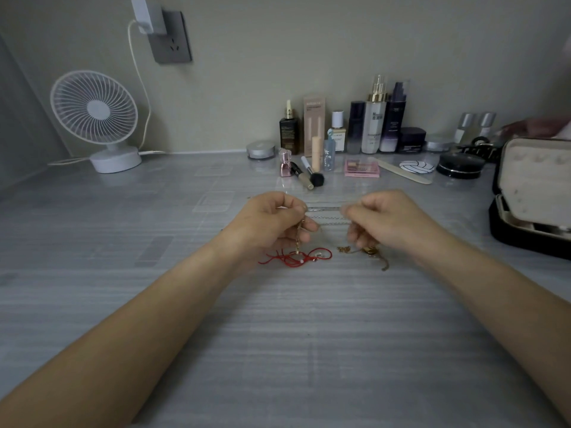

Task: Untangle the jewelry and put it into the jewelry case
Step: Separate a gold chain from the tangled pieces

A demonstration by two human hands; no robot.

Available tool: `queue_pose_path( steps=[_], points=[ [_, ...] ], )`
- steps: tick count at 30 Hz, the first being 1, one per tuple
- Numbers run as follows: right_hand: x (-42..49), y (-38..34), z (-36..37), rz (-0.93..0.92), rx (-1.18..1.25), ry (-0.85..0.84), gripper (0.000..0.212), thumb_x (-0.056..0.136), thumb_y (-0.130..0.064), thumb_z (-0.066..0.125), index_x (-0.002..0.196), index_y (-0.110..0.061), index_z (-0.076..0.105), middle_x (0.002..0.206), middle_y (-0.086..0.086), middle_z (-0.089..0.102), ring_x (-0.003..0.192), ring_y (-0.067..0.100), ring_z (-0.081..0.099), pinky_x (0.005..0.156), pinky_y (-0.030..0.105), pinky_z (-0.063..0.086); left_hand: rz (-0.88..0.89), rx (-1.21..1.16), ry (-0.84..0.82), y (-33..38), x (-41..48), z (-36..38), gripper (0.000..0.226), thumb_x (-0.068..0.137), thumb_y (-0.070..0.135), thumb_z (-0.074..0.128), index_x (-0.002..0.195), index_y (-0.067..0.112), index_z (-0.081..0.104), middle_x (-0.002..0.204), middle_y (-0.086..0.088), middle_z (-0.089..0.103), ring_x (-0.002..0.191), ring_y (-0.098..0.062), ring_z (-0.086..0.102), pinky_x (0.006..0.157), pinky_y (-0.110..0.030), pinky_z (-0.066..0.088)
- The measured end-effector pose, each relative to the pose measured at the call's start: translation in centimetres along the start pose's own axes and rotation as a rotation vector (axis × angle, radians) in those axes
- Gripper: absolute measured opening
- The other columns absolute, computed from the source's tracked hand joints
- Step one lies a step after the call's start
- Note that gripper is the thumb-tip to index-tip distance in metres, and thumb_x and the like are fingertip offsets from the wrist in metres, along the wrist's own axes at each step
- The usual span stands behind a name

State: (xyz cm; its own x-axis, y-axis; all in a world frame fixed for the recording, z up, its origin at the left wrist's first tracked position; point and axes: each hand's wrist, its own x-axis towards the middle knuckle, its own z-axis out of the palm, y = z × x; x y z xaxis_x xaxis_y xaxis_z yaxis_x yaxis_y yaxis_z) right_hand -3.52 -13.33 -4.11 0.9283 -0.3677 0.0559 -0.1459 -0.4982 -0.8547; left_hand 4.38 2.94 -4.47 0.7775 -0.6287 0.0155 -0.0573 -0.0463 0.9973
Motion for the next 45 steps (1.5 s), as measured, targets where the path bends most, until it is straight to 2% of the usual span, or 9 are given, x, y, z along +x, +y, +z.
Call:
queue_pose_path(
  steps=[3,7,10,13,18,26,31,35,45],
  points=[
    [-0.3,0.0,0.3,-0.113,-0.165,0.025,0.017,0.086,-0.03,0.062,0.072,-0.021,0.066,0.077,-0.002,0.07,0.075,0.012,0.065,0.075,0.027,0.05,0.01,-0.018,-0.015,0.1,-0.1,0.1,0.016,0.093,0.006,0.049,0.08,0.013,0.054,0.068,-0.002,0.069,0.05,-0.008,0.06,0.048,-0.018,0.047],
    [-0.6,-0.5,1.1,-0.18,0.045,-0.159,0.018,0.087,-0.012,0.058,0.099,-0.025,0.06,0.097,-0.001,0.07,0.095,0.015,0.066,0.09,0.03,0.049,0.014,-0.009,-0.032,0.1,-0.2,0.3,0.013,0.093,0.006,0.05,0.082,0.011,0.054,0.069,-0.005,0.068,0.05,-0.007,0.061,0.052,-0.02,0.047],
    [-0.7,-0.4,1.7,-0.2,0.047,-0.262,0.033,0.085,-0.008,0.061,0.113,-0.022,0.051,0.082,-0.003,0.068,0.071,0.006,0.063,0.074,0.021,0.049,0.009,-0.034,-0.041,0.1,-0.2,0.4,0.012,0.092,0.005,0.05,0.081,0.009,0.054,0.069,-0.006,0.068,0.05,-0.008,0.062,0.05,-0.019,0.05],
    [-0.6,-0.3,1.5,-0.238,-0.076,-0.183,0.021,0.084,-0.007,0.06,0.1,-0.02,0.057,0.056,-0.009,0.053,0.042,-0.002,0.045,0.046,0.013,0.036,-0.005,-0.011,-0.026,0.2,-0.2,0.3,0.015,0.093,0.005,0.05,0.08,0.011,0.053,0.072,-0.005,0.071,0.05,-0.009,0.063,0.049,-0.019,0.049],
    [0.0,0.2,0.9,-0.278,-0.091,-0.004,0.015,0.084,-0.02,0.064,0.071,-0.027,0.062,0.061,-0.006,0.059,0.058,0.012,0.053,0.06,0.034,0.049,0.0,0.053,0.026,-0.2,0.1,0.2,0.013,0.091,0.005,0.054,0.079,0.012,0.055,0.078,-0.004,0.066,0.053,-0.009,0.064,0.049,-0.023,0.046],
    [0.2,0.5,0.7,-0.321,-0.126,0.087,0.016,0.085,-0.022,0.064,0.07,-0.028,0.062,0.067,-0.005,0.062,0.06,0.006,0.052,0.061,0.022,0.046,0.023,0.095,0.043,-0.2,0.1,0.2,0.013,0.089,0.004,0.057,0.078,0.011,0.058,0.071,-0.002,0.065,0.047,-0.006,0.052,0.051,-0.022,0.046],
    [-0.1,0.1,0.7,-0.407,-0.062,0.023,0.011,0.083,-0.019,0.066,0.076,-0.027,0.066,0.077,0.008,0.067,0.068,0.013,0.055,0.068,0.03,0.048,0.029,0.171,0.0,-0.2,-0.1,0.3,0.008,0.086,0.008,0.061,0.089,0.014,0.065,0.061,0.004,0.06,0.048,-0.005,0.048,0.045,-0.016,0.039],
    [0.1,0.3,0.8,-0.43,-0.058,0.036,0.009,0.082,-0.019,0.067,0.077,-0.026,0.068,0.077,0.01,0.068,0.067,0.013,0.054,0.068,0.031,0.048,0.025,0.268,-0.03,-0.1,-0.5,0.6,0.011,0.087,0.01,0.061,0.078,0.016,0.065,0.043,0.013,0.053,0.038,0.002,0.046,0.037,-0.008,0.033],
    [0.2,0.7,1.1,-0.399,-0.115,0.017,0.012,0.08,-0.025,0.069,0.072,-0.034,0.067,0.067,-0.011,0.065,0.061,-0.001,0.055,0.063,0.018,0.044,0.146,0.452,0.125,-0.5,0.3,0.2,0.015,0.084,0.018,0.067,0.07,0.023,0.065,0.069,0.006,0.063,0.062,-0.002,0.054,0.056,-0.008,0.043]
  ],
)
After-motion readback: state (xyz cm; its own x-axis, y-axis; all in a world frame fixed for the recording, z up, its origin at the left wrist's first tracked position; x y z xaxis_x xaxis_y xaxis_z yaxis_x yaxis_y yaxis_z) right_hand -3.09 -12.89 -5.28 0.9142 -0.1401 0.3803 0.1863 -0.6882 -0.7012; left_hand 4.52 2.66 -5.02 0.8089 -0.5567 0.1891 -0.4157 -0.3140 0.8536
